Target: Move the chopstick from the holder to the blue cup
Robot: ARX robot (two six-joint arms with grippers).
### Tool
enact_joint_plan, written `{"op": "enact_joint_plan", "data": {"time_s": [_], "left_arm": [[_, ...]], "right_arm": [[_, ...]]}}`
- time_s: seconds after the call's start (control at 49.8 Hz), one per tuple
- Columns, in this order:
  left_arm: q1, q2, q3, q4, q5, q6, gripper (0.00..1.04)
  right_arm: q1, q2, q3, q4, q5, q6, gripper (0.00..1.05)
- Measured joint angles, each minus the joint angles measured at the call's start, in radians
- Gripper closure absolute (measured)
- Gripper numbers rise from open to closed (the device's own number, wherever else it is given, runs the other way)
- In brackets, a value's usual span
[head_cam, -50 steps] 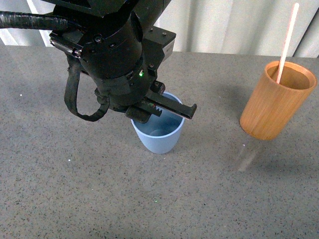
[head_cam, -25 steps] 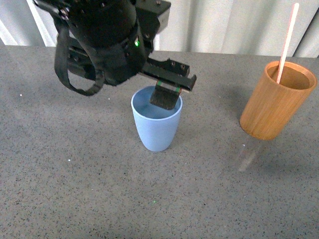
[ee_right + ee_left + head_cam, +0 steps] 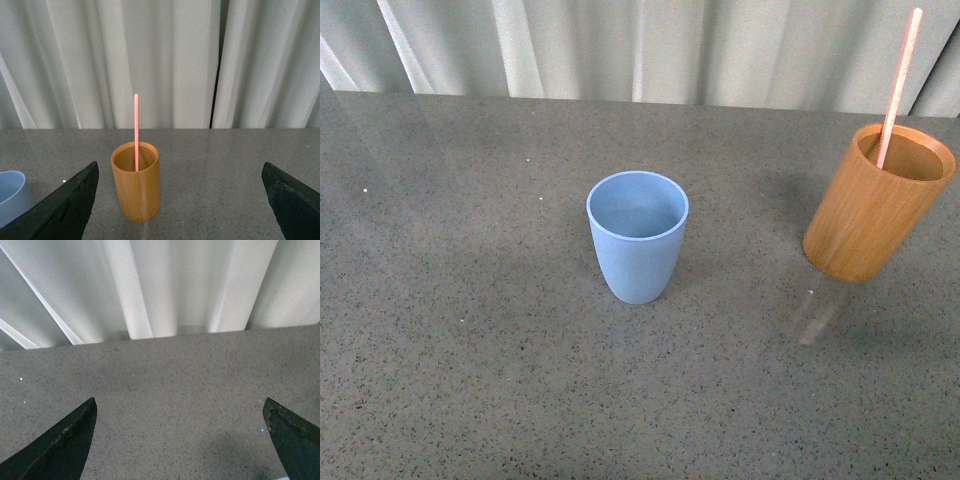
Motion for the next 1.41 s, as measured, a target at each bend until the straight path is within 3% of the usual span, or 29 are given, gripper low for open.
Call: {"op": "enact_joint_plan", "data": {"time_s": [0.141, 0.261, 0.362, 0.563, 0.603, 1.005, 1.065, 1.125, 1.226, 1.407], "left_arm": [[0.001, -0.003, -0.019, 0.037, -0.005, 0.007, 0.08], [0.024, -0.017, -0.211, 0.438, 0.019, 0.018, 0.26], [0.083, -0.125, -0.425, 0.701, 0.065, 0.019, 0.49], [0.185, -0.317, -0.679, 0.760, 0.158, 0.019, 0.96], [0.193, -0.343, -0.708, 0.761, 0.175, 0.017, 1.01], [0.295, -0.645, -0.917, 0.676, 0.265, 0.022, 1.01], [0.349, -0.700, -0.941, 0.642, 0.335, 0.023, 1.01], [0.375, -0.753, -0.958, 0.607, 0.341, 0.022, 1.01], [0.379, -0.786, -1.004, 0.634, 0.347, 0.022, 1.01], [0.379, -0.904, -1.014, 0.525, 0.346, 0.022, 1.01]], "right_arm": [[0.000, 0.000, 0.000, 0.000, -0.002, 0.000, 0.10], [0.000, 0.000, 0.000, 0.000, 0.000, 0.000, 0.10], [0.000, 0.000, 0.000, 0.000, 0.000, 0.000, 0.10], [0.000, 0.000, 0.000, 0.000, 0.000, 0.000, 0.10], [0.000, 0.000, 0.000, 0.000, 0.000, 0.000, 0.10], [0.000, 0.000, 0.000, 0.000, 0.000, 0.000, 0.10], [0.000, 0.000, 0.000, 0.000, -0.001, 0.000, 0.10], [0.000, 0.000, 0.000, 0.000, 0.000, 0.000, 0.10], [0.000, 0.000, 0.000, 0.000, 0.000, 0.000, 0.10], [0.000, 0.000, 0.000, 0.000, 0.000, 0.000, 0.10]]}}
